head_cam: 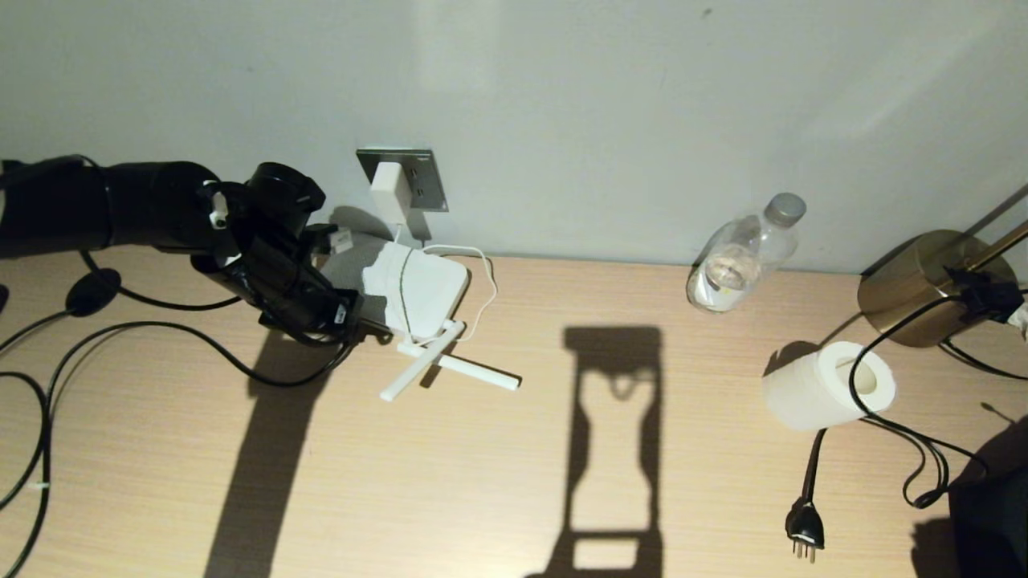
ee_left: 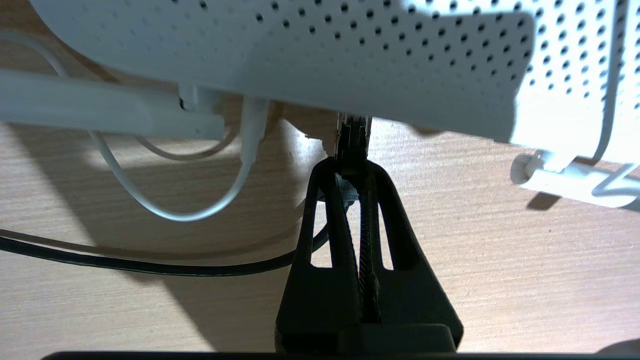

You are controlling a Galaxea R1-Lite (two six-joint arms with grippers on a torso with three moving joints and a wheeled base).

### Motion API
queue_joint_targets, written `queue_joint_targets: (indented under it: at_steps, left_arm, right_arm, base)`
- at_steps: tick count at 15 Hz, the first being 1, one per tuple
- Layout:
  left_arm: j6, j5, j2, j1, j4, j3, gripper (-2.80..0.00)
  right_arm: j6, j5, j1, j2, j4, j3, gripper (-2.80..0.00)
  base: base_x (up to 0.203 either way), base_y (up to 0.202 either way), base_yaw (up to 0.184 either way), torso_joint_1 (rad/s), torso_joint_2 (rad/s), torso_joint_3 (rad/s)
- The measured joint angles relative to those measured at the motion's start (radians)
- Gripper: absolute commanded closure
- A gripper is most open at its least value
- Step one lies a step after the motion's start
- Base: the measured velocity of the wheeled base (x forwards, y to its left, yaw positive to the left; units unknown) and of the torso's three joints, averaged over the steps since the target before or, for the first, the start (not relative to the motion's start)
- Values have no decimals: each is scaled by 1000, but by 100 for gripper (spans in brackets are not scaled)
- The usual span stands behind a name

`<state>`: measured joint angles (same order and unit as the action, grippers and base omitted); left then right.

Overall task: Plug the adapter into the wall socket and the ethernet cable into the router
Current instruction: Plug cable into router interface

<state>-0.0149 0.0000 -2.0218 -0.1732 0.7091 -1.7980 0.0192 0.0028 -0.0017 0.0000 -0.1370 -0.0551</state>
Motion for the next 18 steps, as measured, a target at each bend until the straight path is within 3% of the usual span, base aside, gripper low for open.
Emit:
queue_joint_targets:
  at_steps: [6, 18]
  left_arm:
    - [15, -1, -17, -1, 7, -34, 0]
    - [129, 20, -15, -5, 19, -38, 0]
  right_arm:
    - [0, 0, 0, 0, 0, 0, 0]
    - [0, 0, 0, 0, 0, 0, 0]
  base:
    - [0, 0, 0, 0, 0, 0]
    - [0, 0, 0, 0, 0, 0]
